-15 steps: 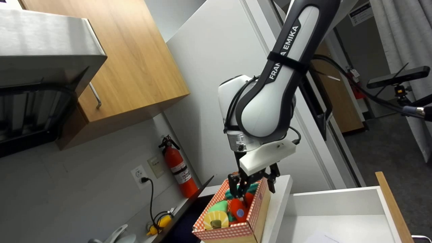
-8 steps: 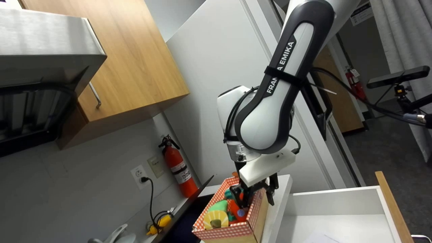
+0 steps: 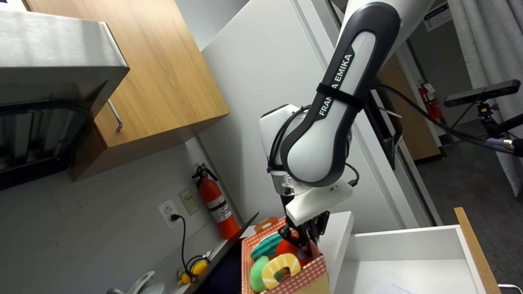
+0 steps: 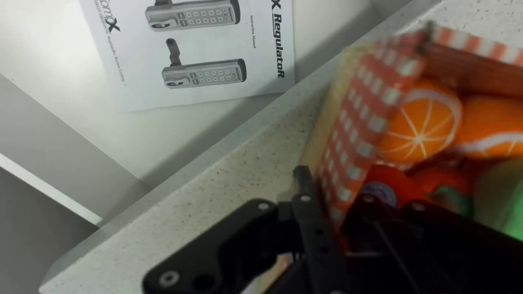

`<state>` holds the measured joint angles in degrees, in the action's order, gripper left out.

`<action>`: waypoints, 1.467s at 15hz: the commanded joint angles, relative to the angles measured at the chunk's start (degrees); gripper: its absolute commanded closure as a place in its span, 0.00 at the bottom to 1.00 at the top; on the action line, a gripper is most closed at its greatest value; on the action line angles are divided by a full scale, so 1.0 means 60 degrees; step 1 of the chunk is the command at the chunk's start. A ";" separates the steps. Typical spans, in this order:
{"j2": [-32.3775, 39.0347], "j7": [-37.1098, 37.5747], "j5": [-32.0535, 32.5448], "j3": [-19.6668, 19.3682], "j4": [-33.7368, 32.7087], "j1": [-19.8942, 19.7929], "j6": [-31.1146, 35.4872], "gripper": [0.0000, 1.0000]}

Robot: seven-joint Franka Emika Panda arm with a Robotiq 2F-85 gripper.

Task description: Open the drawer fully, pick up the carton box and put it in the drawer and close the drawer

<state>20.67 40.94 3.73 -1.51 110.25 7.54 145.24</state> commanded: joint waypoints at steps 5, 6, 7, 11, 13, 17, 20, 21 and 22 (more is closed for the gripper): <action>-0.0156 0.0193 0.0245 -0.0312 0.0076 0.0274 -0.0022 0.98; -0.0198 0.0184 0.0256 -0.0322 0.0142 0.0268 -0.0001 0.98; -0.0236 0.0169 0.0255 -0.0327 0.0209 0.0258 0.0013 0.98; -0.0631 0.0184 0.0266 -0.0377 0.0842 0.0223 0.0193 0.98; -0.0903 0.0206 0.0254 -0.0398 0.1242 0.0193 0.0282 0.98; -0.1531 0.0356 0.0290 -0.0427 0.2185 0.0154 0.0592 0.98; -0.2085 0.0634 0.0358 -0.0448 0.3033 0.0112 0.0970 0.98; -0.2277 0.0736 0.0379 -0.0443 0.3332 0.0087 0.1118 0.98; -0.2477 0.0849 0.0410 -0.0440 0.3641 0.0054 0.1273 0.98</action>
<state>10.88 42.82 4.29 -3.77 124.83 8.06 149.73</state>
